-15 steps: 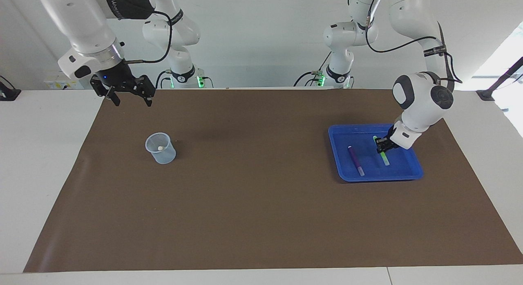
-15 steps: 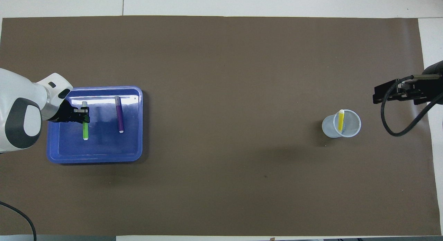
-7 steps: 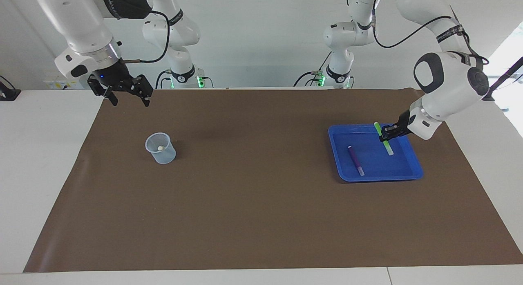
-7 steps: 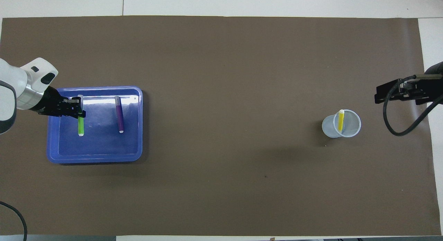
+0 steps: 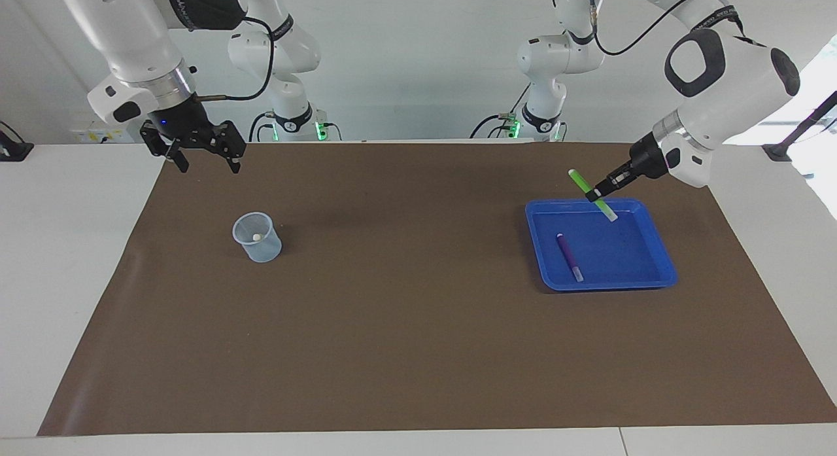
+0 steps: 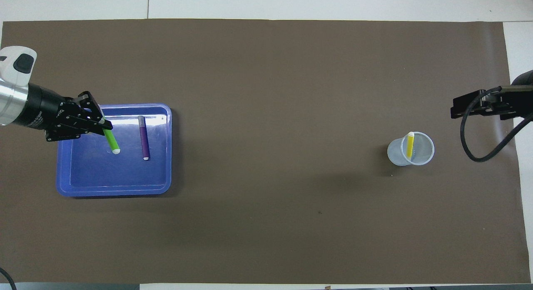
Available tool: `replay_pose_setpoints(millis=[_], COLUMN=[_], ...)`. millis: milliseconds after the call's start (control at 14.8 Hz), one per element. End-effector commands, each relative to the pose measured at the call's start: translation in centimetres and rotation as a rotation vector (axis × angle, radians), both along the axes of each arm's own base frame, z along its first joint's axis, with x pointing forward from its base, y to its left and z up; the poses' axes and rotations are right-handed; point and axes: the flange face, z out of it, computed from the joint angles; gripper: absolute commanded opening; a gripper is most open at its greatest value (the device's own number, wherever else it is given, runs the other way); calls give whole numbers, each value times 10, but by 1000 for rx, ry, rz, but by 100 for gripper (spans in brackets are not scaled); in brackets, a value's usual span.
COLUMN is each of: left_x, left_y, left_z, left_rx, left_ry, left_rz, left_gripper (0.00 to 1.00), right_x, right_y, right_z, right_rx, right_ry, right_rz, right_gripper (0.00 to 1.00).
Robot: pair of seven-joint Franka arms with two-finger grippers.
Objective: Transfer and insert pens with both arms
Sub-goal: 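Grasp the green pen with the left gripper and lift it, then carry the green pen toward center while the right gripper grasps it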
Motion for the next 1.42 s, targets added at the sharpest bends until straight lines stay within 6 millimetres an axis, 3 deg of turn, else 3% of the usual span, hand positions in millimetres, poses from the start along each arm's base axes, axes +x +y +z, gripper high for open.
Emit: replay_pose_setpoints(millis=[0, 337, 675, 742, 945, 1147, 1349], left_x=[-16, -38, -63, -71, -83, -106, -133], left_y=[-22, -78, -94, -106, -145, -180, -204], left_z=[23, 58, 59, 58, 53, 38, 26], left_rx=[-87, -165, -352, -369, -396, -442, -482], left_ry=[109, 269, 482, 515, 540, 552, 529], left_rz=[202, 457, 622, 629, 724, 814, 871], left_gripper=[0, 0, 0, 0, 0, 0, 0], right_x=[-1, -2, -2, -3, -2, 0, -3], right_y=[-9, -10, 2, 7, 39, 103, 152], right_z=[0, 1, 3, 5, 9, 21, 30], right_rx=[-5, -7, -4, 2, 185, 396, 525], right_ry=[-10, -8, -16, -19, -16, -46, -49], right_rz=[-27, -30, -12, -3, -40, -118, -166], right_gripper=[100, 100, 100, 100, 100, 100, 100])
